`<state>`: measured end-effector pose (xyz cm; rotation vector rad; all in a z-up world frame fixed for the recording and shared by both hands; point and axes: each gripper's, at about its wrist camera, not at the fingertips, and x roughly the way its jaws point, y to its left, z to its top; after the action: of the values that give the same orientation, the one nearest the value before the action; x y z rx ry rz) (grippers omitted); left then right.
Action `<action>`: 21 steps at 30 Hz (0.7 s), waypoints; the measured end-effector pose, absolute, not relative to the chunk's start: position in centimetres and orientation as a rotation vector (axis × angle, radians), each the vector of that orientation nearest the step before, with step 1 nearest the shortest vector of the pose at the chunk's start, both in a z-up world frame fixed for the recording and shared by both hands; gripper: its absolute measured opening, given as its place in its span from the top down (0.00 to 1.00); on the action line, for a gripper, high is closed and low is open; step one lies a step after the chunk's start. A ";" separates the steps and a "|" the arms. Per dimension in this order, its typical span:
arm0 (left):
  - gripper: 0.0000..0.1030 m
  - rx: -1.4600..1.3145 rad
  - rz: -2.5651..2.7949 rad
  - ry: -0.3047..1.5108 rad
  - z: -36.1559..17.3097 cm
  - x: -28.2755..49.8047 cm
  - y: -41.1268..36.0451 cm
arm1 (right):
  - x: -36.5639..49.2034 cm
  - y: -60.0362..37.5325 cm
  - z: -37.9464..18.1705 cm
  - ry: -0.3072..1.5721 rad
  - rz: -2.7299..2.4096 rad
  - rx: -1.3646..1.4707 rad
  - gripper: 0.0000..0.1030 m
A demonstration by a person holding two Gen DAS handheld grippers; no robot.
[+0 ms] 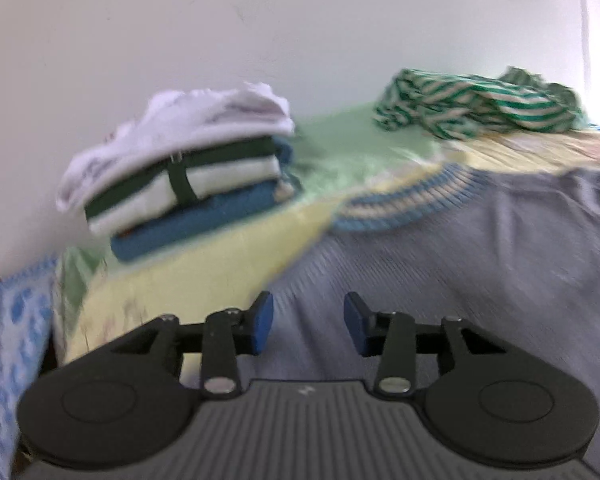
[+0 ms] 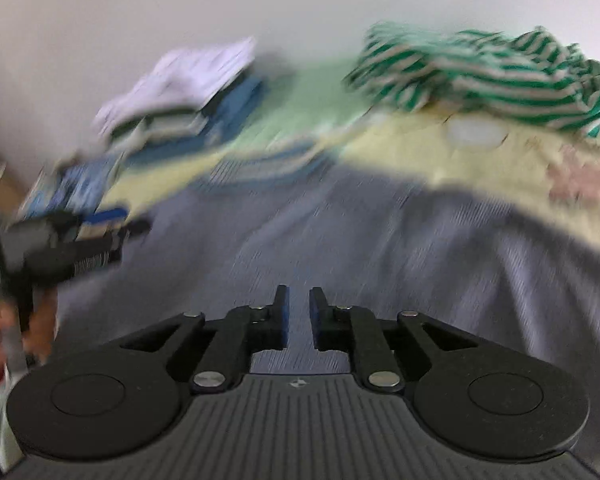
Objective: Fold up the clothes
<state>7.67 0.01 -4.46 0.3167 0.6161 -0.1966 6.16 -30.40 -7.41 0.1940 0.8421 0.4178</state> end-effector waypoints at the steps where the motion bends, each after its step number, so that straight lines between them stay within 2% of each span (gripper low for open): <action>1: 0.57 0.318 -0.209 0.622 -4.6 6.6 0.2 | 4.9 -30.3 -7.8 0.851 0.402 0.160 0.90; 8: 0.56 0.406 -0.228 0.649 -6.1 0.8 2.5 | -2.0 -34.1 -7.6 0.815 0.157 0.083 0.93; 9: 0.56 0.414 -0.232 0.647 -6.0 0.1 2.8 | -3.0 -34.1 -7.0 0.809 0.154 0.115 0.89; 13: 0.57 0.352 -0.261 0.658 -4.5 -2.8 4.0 | -6.6 -30.0 -5.5 0.807 0.287 0.119 0.86; 16: 0.57 0.342 -0.288 0.650 -3.8 -5.8 3.5 | -8.6 -26.8 -6.8 0.843 0.322 -0.021 0.86; 21: 0.56 0.289 -0.319 0.773 -4.4 -9.3 2.7 | -10.4 -29.9 -6.9 0.885 0.271 0.021 0.86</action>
<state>-9.33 2.75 -4.37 0.2891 0.7731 -0.3195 -10.41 -29.95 -6.92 0.0212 0.8850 0.2714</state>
